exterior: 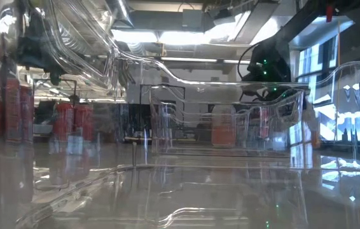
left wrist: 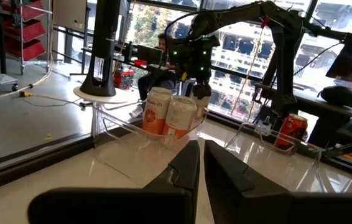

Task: Sort soda cans
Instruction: Put the top yellow white soda can into the top transparent bin

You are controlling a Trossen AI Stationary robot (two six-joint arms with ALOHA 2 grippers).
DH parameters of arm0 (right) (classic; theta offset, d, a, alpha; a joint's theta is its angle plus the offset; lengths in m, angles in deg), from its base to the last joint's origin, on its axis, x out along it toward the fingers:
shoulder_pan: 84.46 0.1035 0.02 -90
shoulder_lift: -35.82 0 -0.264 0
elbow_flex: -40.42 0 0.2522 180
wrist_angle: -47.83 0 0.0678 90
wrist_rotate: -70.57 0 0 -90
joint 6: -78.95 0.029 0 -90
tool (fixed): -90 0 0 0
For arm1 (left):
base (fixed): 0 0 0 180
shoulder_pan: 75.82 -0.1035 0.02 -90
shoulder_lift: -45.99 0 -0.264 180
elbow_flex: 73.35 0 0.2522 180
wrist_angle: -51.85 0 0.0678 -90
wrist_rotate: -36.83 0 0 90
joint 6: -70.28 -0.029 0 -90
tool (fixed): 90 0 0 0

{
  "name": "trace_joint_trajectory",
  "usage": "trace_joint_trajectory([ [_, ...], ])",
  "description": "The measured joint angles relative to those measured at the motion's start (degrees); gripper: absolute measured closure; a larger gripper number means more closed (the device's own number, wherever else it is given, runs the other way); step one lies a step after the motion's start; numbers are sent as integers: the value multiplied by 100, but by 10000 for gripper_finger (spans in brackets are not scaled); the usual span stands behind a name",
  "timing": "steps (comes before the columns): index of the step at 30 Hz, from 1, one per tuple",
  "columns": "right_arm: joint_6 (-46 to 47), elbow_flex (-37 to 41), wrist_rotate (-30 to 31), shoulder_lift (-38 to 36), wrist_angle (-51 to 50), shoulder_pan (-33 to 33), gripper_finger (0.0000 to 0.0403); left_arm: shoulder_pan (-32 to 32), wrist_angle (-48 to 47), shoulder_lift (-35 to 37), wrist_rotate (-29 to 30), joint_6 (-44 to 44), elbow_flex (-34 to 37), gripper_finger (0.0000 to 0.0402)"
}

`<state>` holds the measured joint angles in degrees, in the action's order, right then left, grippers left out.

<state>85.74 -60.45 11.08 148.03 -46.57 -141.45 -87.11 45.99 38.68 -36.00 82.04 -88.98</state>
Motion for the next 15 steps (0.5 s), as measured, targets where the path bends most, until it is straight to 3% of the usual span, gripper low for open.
trace_joint_trajectory([
  [15,-274,76,-238,9,-82,-2,59,1,-1,-1,-1,-5,0,384],
])
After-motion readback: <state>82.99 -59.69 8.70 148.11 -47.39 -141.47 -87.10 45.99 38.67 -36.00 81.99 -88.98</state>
